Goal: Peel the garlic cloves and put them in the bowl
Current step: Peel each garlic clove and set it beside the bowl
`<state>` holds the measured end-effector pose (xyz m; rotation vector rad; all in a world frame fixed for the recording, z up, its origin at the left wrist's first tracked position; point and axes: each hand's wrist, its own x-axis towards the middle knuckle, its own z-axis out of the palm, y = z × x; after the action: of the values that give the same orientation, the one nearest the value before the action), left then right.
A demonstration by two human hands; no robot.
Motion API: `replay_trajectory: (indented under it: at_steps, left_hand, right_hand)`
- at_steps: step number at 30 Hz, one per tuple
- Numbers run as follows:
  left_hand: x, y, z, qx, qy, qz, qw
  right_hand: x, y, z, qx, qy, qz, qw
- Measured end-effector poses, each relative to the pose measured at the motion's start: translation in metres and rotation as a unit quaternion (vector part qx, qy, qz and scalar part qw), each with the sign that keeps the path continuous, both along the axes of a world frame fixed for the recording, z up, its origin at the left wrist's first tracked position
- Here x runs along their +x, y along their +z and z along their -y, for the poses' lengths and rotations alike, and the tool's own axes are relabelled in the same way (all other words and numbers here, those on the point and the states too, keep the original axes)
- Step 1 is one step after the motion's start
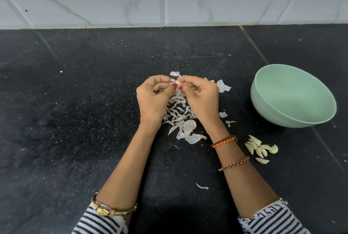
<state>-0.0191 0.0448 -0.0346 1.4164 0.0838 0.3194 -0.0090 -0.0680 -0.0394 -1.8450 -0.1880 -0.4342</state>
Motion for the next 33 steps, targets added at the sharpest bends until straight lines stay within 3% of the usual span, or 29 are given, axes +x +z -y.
replay_trajectory:
  at_steps: [9, 22, 29, 33]
  left_hand:
    - [-0.0016, 0.0027, 0.0033, -0.102, -0.032, -0.023, 0.994]
    - [-0.0018, 0.0045, -0.0016, -0.105, -0.099, -0.022, 0.989]
    - [-0.0019, 0.0048, 0.0029, -0.17, -0.091, -0.05, 0.98]
    - [-0.0031, 0.0062, 0.0067, -0.184, -0.069, -0.061, 0.979]
  right_hand:
    - [-0.0001, -0.001, 0.0023, -0.021, -0.012, 0.042, 0.999]
    - [0.0022, -0.0032, 0.009, -0.052, 0.026, 0.04, 0.998]
    - [0.0039, -0.0073, 0.0079, -0.149, -0.041, 0.187, 0.97]
    - [0.0033, -0.0076, 0.0071, -0.174, -0.067, 0.218, 0.958]
